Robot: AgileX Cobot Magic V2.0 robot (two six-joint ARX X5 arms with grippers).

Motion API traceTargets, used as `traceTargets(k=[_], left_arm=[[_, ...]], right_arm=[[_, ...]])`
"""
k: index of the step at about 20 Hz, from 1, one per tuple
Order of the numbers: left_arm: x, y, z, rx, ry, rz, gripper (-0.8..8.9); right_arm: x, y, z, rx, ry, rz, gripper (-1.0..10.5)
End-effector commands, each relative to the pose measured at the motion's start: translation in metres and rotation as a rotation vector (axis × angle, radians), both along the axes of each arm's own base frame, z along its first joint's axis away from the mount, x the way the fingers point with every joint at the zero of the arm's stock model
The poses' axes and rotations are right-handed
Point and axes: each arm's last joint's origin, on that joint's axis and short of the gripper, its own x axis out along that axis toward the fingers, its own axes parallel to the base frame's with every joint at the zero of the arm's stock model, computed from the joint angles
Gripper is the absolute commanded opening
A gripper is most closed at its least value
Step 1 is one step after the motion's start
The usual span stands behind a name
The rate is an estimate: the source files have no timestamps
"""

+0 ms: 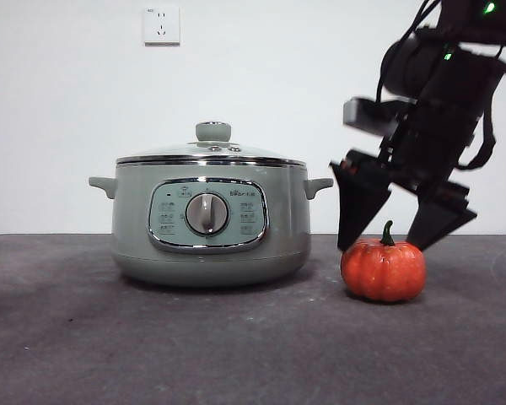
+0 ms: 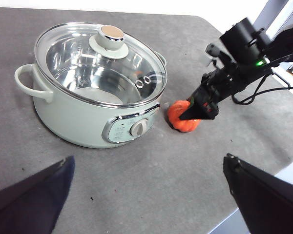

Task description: Pick up the pumpkin,open the lid,put the pumpkin in the pot,close the lid

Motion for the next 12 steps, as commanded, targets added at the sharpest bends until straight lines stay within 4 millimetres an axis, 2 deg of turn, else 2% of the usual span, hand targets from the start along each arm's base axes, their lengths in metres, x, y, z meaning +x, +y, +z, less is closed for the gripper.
traceTargets(k=[1,4,5,6,8,9,12], left_arm=[[-0.0002,-0.0003,0.0014,0.007,-0.02,-0.006,7.59],[-0.0002,-0.0003,0.0014,0.007,-0.02,-0.006,7.59],[-0.0001,-0.0003,0.0014,0.008,-0.02,-0.004,7.59],[-0.0001,-0.0002,0.0014,0.01,-0.02,-0.001,7.59],[0.0002,0.0003,0.0012,0.02,-0.019,0.017,7.59],[0.0002,0.0003,0.0012,0.019,-0.019,0.015,7.59],[0.0004,0.0003,0.0011,0.021,-0.019,0.018,7.58]], right_arm=[[0.0028,0.0043,-0.0142,-0.06,0.013,0.0,7.2],[0.0036,0.0064,-0.0181,-0.086,0.01,-0.005,7.2],[0.004,0.0065,-0.0179,-0.082,0.008,-0.01,6.5],[0.004,0.0064,-0.018,-0.08,0.011,-0.02,5.1],[0.0034,0.0063,-0.0182,-0.068,0.028,-0.045,1.2],[0.0031,0.0063,-0.018,-0.064,0.031,-0.045,-0.3],[0.0011,0.0056,-0.0115,-0.058,0.021,-0.048,-0.1]])
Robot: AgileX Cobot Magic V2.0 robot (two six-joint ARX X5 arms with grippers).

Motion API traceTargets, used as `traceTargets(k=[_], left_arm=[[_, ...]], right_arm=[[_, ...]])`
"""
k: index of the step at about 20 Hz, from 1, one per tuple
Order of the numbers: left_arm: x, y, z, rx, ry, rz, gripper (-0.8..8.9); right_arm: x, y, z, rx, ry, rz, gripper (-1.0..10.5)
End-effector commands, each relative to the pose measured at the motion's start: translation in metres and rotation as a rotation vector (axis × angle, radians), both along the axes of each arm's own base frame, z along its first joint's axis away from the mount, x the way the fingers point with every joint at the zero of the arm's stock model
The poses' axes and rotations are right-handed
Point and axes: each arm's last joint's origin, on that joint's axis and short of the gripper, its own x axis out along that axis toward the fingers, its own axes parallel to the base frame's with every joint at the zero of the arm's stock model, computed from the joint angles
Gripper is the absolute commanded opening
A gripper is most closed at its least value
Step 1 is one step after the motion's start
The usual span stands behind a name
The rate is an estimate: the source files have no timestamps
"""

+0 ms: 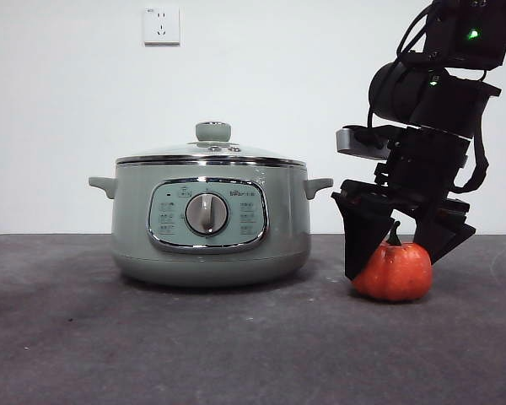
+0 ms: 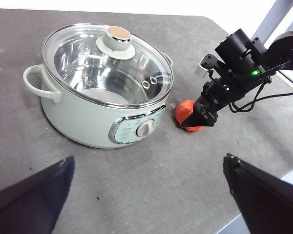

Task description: Pick up the pumpkin,open the lid,put the pumpkin in the pot,close the lid

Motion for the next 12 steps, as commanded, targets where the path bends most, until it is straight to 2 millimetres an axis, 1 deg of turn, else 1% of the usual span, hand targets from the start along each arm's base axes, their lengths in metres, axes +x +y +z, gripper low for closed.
traceTargets(k=[1,3,5,7,8,9,12], left_arm=[[0.002,0.0,0.0,0.014,-0.006,0.007,7.59],[0.01,0.001,-0.002,0.034,0.022,0.04,7.58],[0.02,0.0,-0.004,0.032,0.037,0.025,7.58],[0.035,-0.004,-0.005,0.033,0.03,-0.004,7.59],[0.046,-0.007,-0.006,0.032,0.026,-0.023,7.58],[0.056,-0.01,-0.007,0.025,0.026,-0.037,7.58],[0.093,-0.025,-0.014,0.001,0.011,-0.075,7.58]], right_arm=[[-0.003,0.0,0.009,0.016,-0.014,-0.02,-0.1],[-0.009,-0.002,0.03,0.042,-0.069,-0.032,-0.1],[-0.02,-0.006,0.06,0.077,-0.144,-0.042,-0.1],[-0.035,-0.012,0.091,0.117,-0.224,-0.05,-0.1],[-0.045,-0.016,0.108,0.137,-0.268,-0.053,-0.1],[-0.054,-0.019,0.12,0.15,-0.301,-0.052,-0.1],[-0.085,-0.031,0.155,0.19,-0.4,-0.051,-0.1]])
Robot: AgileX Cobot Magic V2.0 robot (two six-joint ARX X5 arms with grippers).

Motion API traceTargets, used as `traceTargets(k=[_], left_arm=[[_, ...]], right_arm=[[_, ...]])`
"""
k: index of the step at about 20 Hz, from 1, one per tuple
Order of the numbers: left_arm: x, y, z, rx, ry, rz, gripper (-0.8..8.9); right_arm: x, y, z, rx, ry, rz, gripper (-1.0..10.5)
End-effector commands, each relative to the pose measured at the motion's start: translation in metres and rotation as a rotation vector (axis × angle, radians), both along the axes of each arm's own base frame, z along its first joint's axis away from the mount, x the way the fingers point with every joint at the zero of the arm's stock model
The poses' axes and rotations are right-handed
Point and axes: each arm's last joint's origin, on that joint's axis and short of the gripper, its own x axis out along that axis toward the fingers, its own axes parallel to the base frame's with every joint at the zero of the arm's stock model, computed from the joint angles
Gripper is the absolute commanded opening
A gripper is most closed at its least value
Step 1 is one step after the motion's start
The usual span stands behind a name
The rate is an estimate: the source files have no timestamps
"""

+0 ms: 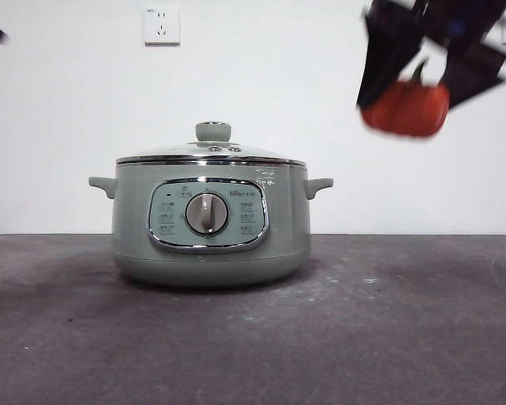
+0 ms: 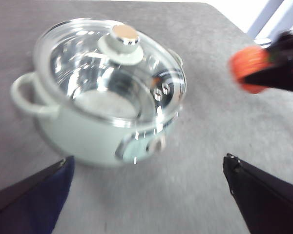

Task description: Pick up the pumpkin,open the lid,put the pumpkin in the pot,close the lid

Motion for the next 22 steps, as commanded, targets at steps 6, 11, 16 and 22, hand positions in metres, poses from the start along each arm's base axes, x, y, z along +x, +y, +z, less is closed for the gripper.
traceTargets(k=[6,11,16,22], left_arm=[[0.083,-0.048,0.006,0.055,-0.001,-0.047,7.58],[0.14,-0.085,0.002,0.116,-0.012,-0.083,7.59],[0.18,-0.11,-0.012,0.158,-0.001,-0.078,7.58],[0.203,-0.124,-0.038,0.171,0.003,-0.077,7.58]], right_arm=[[-0.054,-0.019,0.037,0.043,-0.066,-0.007,-0.1],[-0.067,-0.022,0.042,0.094,-0.035,0.045,-0.1],[-0.072,-0.02,0.04,0.083,-0.001,0.062,-0.1],[-0.075,-0.015,0.04,0.086,0.005,0.083,-0.1]])
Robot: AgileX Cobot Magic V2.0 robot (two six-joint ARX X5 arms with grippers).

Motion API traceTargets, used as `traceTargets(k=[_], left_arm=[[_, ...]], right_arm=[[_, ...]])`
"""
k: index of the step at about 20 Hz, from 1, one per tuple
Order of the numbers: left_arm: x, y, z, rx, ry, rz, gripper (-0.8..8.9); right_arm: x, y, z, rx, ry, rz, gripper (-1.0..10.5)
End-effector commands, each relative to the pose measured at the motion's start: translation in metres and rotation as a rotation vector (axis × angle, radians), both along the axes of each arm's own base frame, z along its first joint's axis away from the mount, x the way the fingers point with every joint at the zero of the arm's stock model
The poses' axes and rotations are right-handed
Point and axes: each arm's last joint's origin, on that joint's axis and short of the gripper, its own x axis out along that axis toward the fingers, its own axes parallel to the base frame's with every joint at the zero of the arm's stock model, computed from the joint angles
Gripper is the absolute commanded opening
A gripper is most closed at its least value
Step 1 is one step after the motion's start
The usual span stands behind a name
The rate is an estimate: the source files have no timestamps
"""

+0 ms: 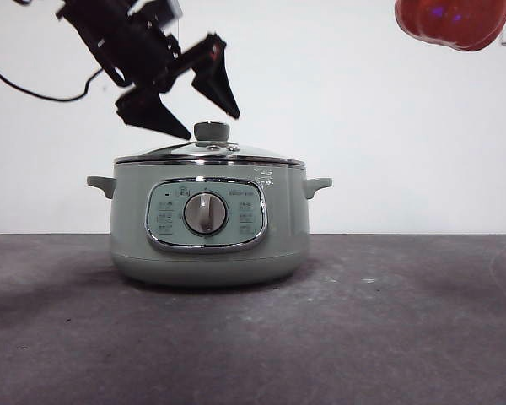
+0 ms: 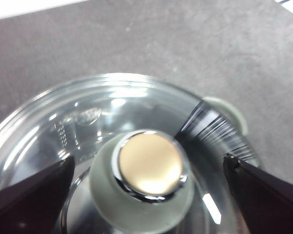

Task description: Pick up the pumpkin,open the lid,put the pumpkin in the pot,close the lid

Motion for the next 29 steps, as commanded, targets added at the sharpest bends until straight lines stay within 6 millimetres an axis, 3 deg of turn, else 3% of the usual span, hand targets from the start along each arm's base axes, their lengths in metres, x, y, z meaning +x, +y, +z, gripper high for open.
traceTargets(k=[1,8,13,18,26,29], left_arm=[[0.004,-0.007,-0.007,0.006,-0.016,-0.016,7.58],[0.006,-0.014,-0.015,0.04,-0.016,0.01,7.43],[0.005,-0.016,-0.016,0.053,-0.009,0.019,2.47],[0.005,-0.016,-0.016,0.053,-0.009,0.019,-0.06],[0.004,-0.015,-0.015,0.052,-0.011,0.019,-0.09],[-0.001,-0.013,-0.003,0.038,-0.043,0.021,-0.09]], right_arm=[[0.0,0.002,0.0,0.013,0.004,-0.001,-0.1],[0.001,0.002,0.001,0.021,-0.01,-0.004,-0.1],[0.002,0.003,0.003,0.029,-0.031,-0.005,-0.1],[0.002,0.003,0.003,0.028,-0.031,-0.006,-0.1],[0.002,0.003,0.003,0.028,-0.031,-0.006,-0.1],[0.002,0.003,0.003,0.028,-0.031,-0.006,-0.1]])
